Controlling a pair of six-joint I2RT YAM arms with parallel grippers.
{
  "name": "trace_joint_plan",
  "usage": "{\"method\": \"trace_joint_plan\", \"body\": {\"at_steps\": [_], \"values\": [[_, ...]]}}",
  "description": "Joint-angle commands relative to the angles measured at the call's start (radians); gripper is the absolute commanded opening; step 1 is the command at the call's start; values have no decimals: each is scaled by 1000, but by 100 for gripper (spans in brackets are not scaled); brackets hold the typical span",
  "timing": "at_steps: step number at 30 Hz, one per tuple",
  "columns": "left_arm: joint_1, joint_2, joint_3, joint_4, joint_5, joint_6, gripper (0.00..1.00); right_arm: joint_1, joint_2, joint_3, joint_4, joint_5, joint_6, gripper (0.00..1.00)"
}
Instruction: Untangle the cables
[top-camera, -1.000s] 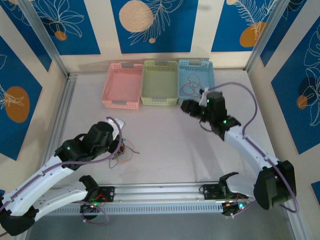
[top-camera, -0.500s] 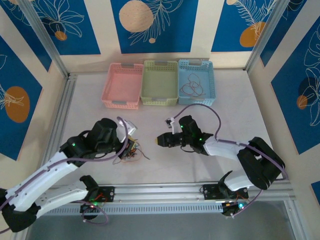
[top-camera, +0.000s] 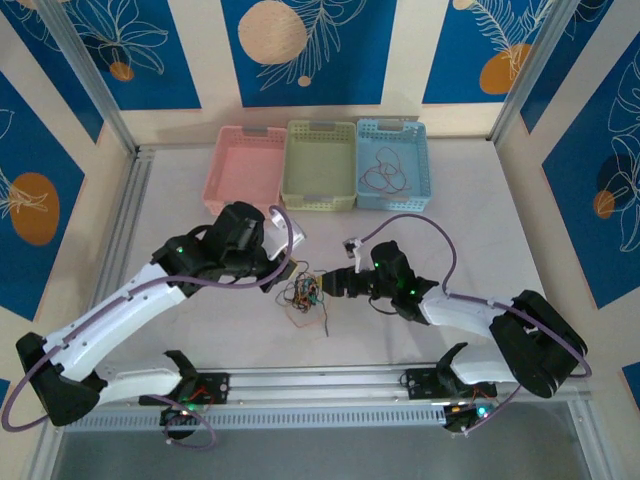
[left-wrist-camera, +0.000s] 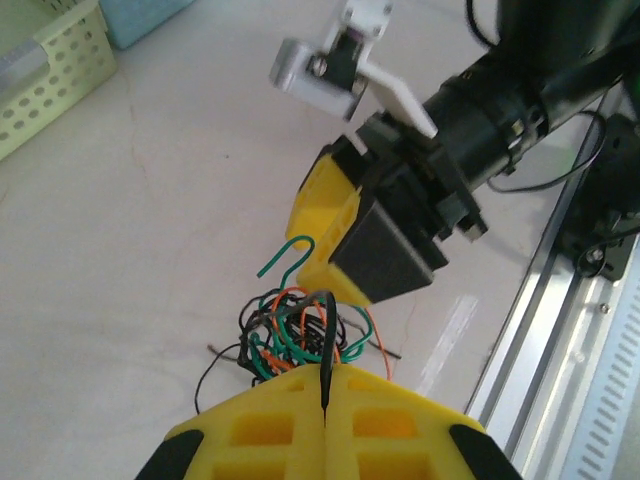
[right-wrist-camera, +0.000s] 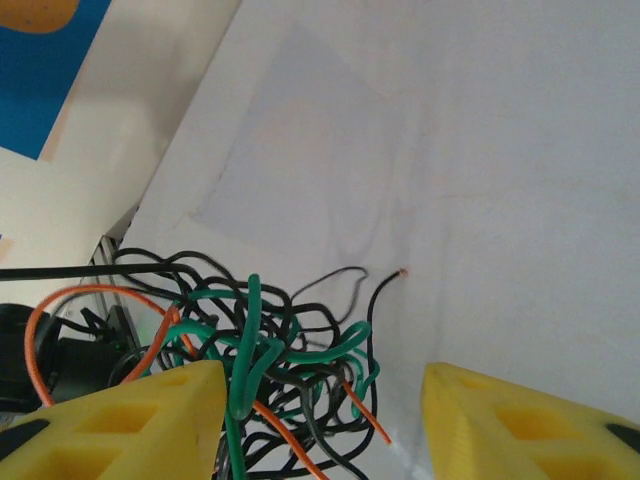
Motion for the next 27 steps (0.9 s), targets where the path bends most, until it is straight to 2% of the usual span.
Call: {"method": "trace_joint_plan", "body": {"at_steps": [1, 4, 11, 14, 19, 27], "values": [[9, 21, -69, -22, -77, 46, 0, 6, -17, -14, 31, 35, -12, 56], [10, 54, -100, -15, -146, 42, 0, 11, -6, -13, 27, 52, -9, 56], [9, 72, -106, -26, -190, 40, 0, 7, -21, -13, -4, 104, 11, 56], [10, 54, -113, -23, -212, 43, 0, -28, -37, -30, -18, 132, 57, 57], [10, 41, -124, -16, -225, 50, 0, -88, 20, -8, -22, 69, 106, 56], [10, -1, -152, 22, -220, 59, 0, -82, 58, 12, -11, -2, 94, 51]]}}
